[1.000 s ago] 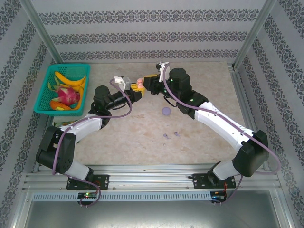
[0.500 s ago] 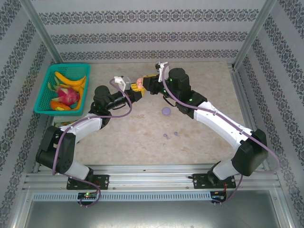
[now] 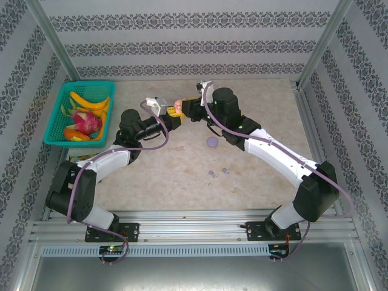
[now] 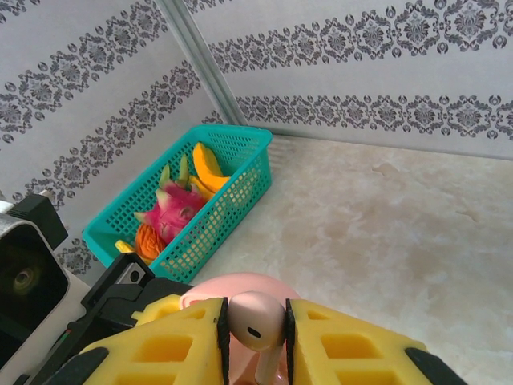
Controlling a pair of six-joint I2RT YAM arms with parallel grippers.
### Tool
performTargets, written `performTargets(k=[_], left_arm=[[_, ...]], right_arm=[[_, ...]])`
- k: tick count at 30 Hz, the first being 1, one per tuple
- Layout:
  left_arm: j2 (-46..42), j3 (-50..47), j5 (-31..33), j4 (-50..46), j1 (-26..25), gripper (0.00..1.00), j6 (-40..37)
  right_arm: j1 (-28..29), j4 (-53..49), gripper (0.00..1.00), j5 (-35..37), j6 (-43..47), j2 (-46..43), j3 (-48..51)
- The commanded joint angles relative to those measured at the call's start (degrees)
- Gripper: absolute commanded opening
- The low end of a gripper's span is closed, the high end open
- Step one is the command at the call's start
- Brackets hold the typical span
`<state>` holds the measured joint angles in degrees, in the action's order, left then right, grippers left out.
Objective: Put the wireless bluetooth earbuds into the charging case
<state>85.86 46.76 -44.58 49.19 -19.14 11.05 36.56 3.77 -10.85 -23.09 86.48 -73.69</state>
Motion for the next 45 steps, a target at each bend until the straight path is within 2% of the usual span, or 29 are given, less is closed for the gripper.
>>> performTargets(k=[1, 33, 45], left_arm=[[-2.1, 1.7, -1.0, 0.9, -0.7, 0.00, 0.6], [-1.6, 2.3, 1.4, 1.6, -0.7, 0.00, 0.6], [-1.7, 2.4, 1.9, 1.9, -0.8, 0.00, 0.4]], right_arm=[[-0.8, 2.0, 0.26, -1.4, -1.0, 0.2, 1.4], [0.0, 2.4, 0.25, -9.4, 0.5, -1.4, 4.6], [-0.4, 0.4, 0.25, -7.9, 2.0, -1.6, 5.7]])
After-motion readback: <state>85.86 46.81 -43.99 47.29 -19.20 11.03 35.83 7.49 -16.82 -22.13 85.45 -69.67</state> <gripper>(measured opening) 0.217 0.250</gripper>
